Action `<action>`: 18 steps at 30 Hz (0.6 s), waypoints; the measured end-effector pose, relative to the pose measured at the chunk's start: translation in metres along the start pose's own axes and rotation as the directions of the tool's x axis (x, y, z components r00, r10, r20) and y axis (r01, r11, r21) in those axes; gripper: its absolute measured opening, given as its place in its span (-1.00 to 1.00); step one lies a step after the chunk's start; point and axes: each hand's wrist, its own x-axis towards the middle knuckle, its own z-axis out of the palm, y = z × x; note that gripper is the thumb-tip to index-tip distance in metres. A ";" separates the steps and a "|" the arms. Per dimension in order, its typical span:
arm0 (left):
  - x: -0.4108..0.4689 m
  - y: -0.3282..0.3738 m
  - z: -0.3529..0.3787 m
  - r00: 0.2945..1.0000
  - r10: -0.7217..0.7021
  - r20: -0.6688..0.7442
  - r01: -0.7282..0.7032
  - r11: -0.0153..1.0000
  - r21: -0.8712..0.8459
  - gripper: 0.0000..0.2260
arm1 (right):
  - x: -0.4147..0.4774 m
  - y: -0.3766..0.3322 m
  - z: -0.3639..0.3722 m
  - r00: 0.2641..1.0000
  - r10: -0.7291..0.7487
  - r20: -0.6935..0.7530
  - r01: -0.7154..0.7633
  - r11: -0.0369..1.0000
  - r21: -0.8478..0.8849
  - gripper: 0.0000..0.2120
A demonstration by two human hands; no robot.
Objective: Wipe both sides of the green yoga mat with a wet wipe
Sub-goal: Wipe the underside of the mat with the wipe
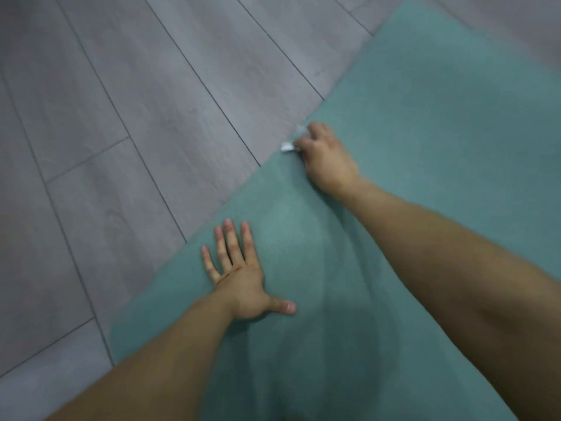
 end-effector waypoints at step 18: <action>-0.003 0.003 -0.004 1.000 -0.015 0.008 0.015 1.000 -0.007 0.65 | -0.117 -0.081 0.003 0.952 -0.252 0.173 0.205 0.947 0.247 -0.67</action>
